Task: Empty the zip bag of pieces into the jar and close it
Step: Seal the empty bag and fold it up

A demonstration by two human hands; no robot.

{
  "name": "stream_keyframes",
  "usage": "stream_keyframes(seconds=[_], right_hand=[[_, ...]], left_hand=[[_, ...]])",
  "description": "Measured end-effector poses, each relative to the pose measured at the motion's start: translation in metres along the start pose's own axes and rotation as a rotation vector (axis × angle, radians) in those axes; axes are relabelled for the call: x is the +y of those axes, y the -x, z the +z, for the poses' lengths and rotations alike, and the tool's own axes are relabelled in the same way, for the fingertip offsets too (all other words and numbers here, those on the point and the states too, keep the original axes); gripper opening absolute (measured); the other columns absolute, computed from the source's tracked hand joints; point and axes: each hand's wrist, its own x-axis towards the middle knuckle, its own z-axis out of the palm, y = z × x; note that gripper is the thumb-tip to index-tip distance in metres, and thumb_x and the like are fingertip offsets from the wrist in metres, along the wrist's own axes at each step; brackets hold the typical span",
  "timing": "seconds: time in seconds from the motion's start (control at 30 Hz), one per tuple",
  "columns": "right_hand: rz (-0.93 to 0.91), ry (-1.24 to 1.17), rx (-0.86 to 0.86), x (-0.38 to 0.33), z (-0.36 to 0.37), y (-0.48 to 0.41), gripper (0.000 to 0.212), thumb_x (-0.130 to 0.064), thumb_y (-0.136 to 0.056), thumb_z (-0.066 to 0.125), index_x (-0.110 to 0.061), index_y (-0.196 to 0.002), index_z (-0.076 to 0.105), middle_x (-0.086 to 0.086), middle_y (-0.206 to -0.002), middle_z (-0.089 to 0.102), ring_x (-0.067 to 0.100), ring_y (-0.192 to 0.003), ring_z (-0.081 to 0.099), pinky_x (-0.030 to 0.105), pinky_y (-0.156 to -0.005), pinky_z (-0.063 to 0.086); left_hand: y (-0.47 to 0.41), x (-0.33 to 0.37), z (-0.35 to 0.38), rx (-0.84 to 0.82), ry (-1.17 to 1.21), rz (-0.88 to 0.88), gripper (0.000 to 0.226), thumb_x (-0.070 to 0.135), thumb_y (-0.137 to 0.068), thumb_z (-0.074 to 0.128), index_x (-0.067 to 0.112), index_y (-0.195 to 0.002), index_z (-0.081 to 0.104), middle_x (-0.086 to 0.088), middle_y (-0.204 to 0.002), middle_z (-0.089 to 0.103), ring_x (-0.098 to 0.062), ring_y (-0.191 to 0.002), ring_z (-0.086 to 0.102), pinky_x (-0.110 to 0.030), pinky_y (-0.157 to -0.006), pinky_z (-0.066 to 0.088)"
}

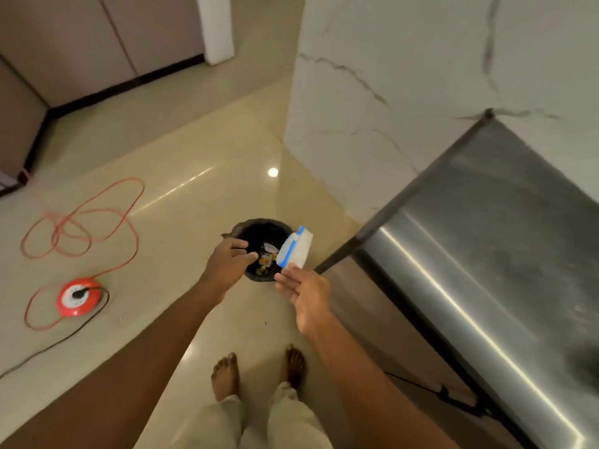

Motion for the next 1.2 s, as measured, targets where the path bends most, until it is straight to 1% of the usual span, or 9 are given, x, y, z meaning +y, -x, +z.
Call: stream_keyframes(seconds=[0.1,0.27,0.5,0.6,0.67,0.77,0.9,1.07,1.2], right_hand=[[0.066,0.103,0.076,0.037,0.008,-0.092,0.029,-0.01,-0.095,0.074,0.006,-0.118,0.064,0.016,-0.085,0.081,0.025,-0.078,0.081,0.035,-0.07,0.066],[0.121,0.249,0.112,0.104,0.01,-0.251,0.035,-0.006,-0.095,0.073,0.01,-0.124,0.06,0.025,-0.103,0.076,0.029,-0.085,0.079,0.046,-0.086,0.064],[0.195,0.324,0.053,0.166,0.012,-0.41,0.018,-0.005,-0.097,0.07,0.01,-0.104,0.062,0.031,-0.11,0.073,0.035,-0.1,0.077,0.046,-0.094,0.061],[0.188,0.33,0.033,0.181,0.008,-0.424,0.022,-0.001,-0.1,0.063,0.016,-0.114,0.059,0.029,-0.1,0.072,0.036,-0.095,0.077,0.037,-0.075,0.066],[0.153,0.334,0.024,0.186,0.004,-0.411,0.022,0.002,-0.102,0.057,0.015,-0.12,0.059,0.024,-0.092,0.071,0.035,-0.089,0.077,0.032,-0.064,0.065],[0.146,0.264,0.027,0.189,-0.004,-0.365,0.023,0.001,-0.103,0.053,0.009,-0.123,0.06,0.024,-0.098,0.072,0.038,-0.099,0.077,0.037,-0.079,0.065],[0.03,0.246,0.059,0.168,-0.008,-0.262,0.014,0.003,-0.097,0.062,0.001,-0.111,0.065,0.025,-0.093,0.075,0.036,-0.081,0.08,0.041,-0.074,0.066],[-0.044,0.224,0.048,0.103,-0.012,-0.113,0.009,-0.001,-0.098,0.063,-0.004,-0.104,0.069,0.014,-0.081,0.078,0.029,-0.074,0.08,0.035,-0.068,0.064],[-0.169,0.231,0.007,0.051,-0.02,-0.005,0.009,-0.004,-0.1,0.062,-0.006,-0.098,0.07,0.014,-0.083,0.076,0.028,-0.075,0.077,0.041,-0.075,0.065]], left_hand=[[-0.053,-0.054,0.001,0.028,-0.04,-0.071,0.022,0.022,-0.096,0.075,0.021,-0.113,0.061,-0.004,-0.115,0.067,-0.021,-0.104,0.063,-0.032,-0.08,0.048],[-0.146,-0.154,0.029,-0.002,-0.076,-0.093,0.019,0.027,-0.095,0.075,0.028,-0.107,0.06,0.004,-0.105,0.067,-0.01,-0.094,0.065,-0.027,-0.069,0.051],[-0.252,-0.26,0.072,-0.011,-0.051,-0.093,0.019,0.026,-0.098,0.072,0.026,-0.112,0.061,0.003,-0.108,0.066,-0.01,-0.095,0.065,-0.024,-0.068,0.05],[-0.259,-0.275,0.076,-0.008,-0.023,-0.055,0.016,0.02,-0.099,0.07,0.022,-0.114,0.065,0.0,-0.109,0.071,-0.019,-0.104,0.069,-0.026,-0.075,0.052],[-0.242,-0.271,0.071,0.021,0.008,-0.029,0.013,0.017,-0.099,0.069,0.023,-0.111,0.068,0.001,-0.106,0.073,-0.017,-0.103,0.069,-0.029,-0.08,0.055],[-0.199,-0.25,0.054,0.065,0.036,0.001,0.011,0.015,-0.099,0.07,0.024,-0.104,0.072,0.003,-0.103,0.076,-0.013,-0.1,0.07,-0.034,-0.091,0.056],[-0.122,-0.198,0.023,0.095,0.037,-0.008,0.016,0.008,-0.098,0.069,0.023,-0.098,0.075,0.003,-0.099,0.078,-0.017,-0.099,0.073,-0.035,-0.092,0.057],[-0.018,-0.114,-0.007,0.034,-0.034,0.038,0.015,0.005,-0.097,0.068,0.017,-0.1,0.076,0.002,-0.098,0.078,-0.015,-0.096,0.073,-0.037,-0.095,0.058],[0.058,-0.053,-0.015,-0.044,-0.065,0.117,0.013,0.009,-0.097,0.07,0.018,-0.104,0.075,0.0,-0.1,0.077,-0.015,-0.095,0.071,-0.031,-0.092,0.057]])
